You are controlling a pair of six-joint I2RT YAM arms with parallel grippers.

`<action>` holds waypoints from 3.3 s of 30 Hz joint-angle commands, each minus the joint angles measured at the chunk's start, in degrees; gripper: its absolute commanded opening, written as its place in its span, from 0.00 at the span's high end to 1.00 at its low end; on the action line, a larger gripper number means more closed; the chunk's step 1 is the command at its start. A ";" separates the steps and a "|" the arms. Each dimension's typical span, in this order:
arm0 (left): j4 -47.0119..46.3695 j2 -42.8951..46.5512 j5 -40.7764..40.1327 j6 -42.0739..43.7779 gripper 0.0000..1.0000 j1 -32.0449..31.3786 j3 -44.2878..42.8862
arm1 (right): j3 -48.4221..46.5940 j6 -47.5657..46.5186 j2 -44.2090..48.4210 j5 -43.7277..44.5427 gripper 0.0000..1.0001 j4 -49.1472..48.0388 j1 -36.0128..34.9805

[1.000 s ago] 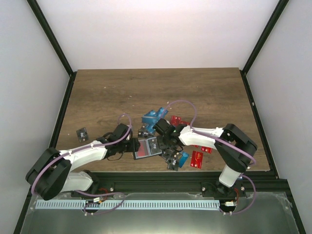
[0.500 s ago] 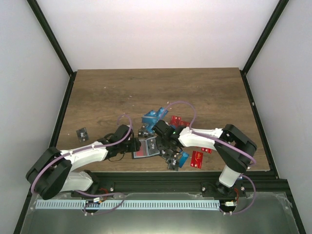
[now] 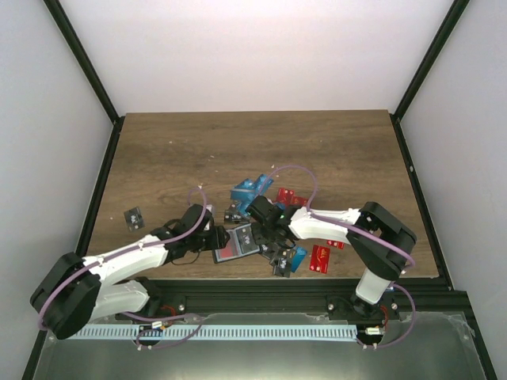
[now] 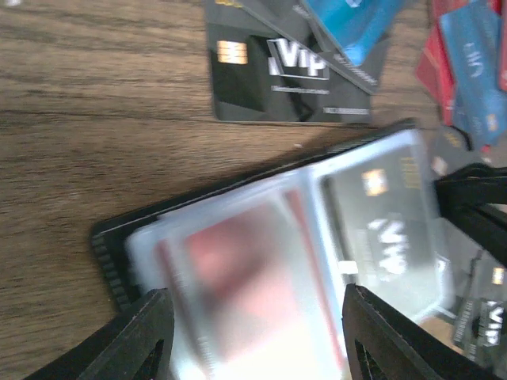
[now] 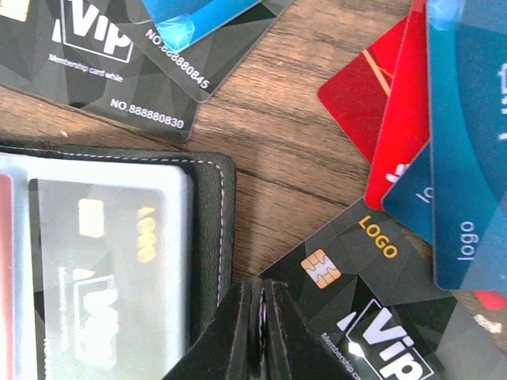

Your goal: Put the credit cards into the card holder

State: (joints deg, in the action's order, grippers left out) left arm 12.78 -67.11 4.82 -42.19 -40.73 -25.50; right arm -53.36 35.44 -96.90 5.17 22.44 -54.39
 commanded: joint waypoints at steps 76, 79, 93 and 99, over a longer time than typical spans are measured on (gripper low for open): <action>-1.79 2.97 -3.72 -12.18 0.27 -5.31 6.22 | 3.01 0.26 -3.16 -3.14 0.99 -3.54 -1.60; -4.56 2.52 -1.92 -12.47 0.27 -5.30 6.35 | 2.85 0.12 -3.37 -3.23 0.99 -3.55 -1.55; -6.55 5.52 0.01 -11.07 0.27 -6.10 1.85 | 2.74 -0.11 -4.14 -3.58 0.99 -3.89 -1.64; -7.54 4.26 0.17 -10.88 0.27 -6.79 0.96 | 2.48 -0.37 -4.28 -3.59 0.99 -3.80 -1.68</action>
State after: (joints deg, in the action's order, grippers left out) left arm 9.06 -62.41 3.05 -53.71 -46.72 -22.44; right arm -51.72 35.48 -97.49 4.12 17.19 -54.96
